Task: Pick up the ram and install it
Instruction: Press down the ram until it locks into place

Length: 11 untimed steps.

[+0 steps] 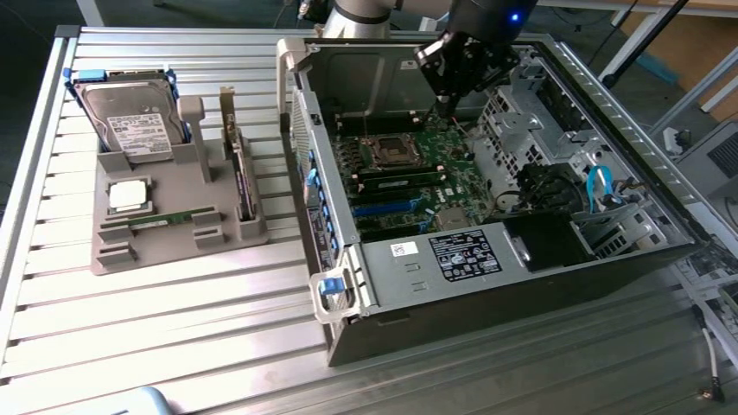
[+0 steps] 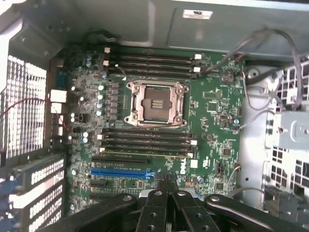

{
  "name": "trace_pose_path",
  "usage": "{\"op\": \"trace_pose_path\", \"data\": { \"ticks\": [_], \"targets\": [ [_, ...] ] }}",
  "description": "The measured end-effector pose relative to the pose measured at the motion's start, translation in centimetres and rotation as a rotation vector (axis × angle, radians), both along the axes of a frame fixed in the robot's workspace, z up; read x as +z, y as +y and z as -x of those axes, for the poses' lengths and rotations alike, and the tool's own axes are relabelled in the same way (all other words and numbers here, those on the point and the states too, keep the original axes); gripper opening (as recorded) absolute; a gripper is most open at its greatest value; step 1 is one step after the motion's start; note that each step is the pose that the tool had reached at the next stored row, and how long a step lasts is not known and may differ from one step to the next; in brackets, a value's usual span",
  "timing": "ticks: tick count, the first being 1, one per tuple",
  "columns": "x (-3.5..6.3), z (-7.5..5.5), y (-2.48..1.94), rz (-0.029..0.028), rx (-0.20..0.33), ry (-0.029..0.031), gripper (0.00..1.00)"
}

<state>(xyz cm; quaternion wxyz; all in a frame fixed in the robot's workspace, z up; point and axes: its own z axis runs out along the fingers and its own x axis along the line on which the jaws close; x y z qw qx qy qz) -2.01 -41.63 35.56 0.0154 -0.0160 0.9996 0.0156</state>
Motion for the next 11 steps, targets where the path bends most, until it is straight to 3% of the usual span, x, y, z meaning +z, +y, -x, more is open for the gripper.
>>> {"op": "trace_pose_path", "data": {
  "ticks": [4,6,8,11],
  "targets": [
    [0.00,0.00,0.00,0.0001,-0.006,0.0000,0.11],
    [0.00,0.00,0.00,-0.0002,-0.006,0.0039,0.11],
    [0.01,0.01,0.00,-0.0009,-0.006,0.0116,0.11],
    [0.00,0.00,0.00,-0.0010,-0.006,0.0146,0.11]
  ]
}}
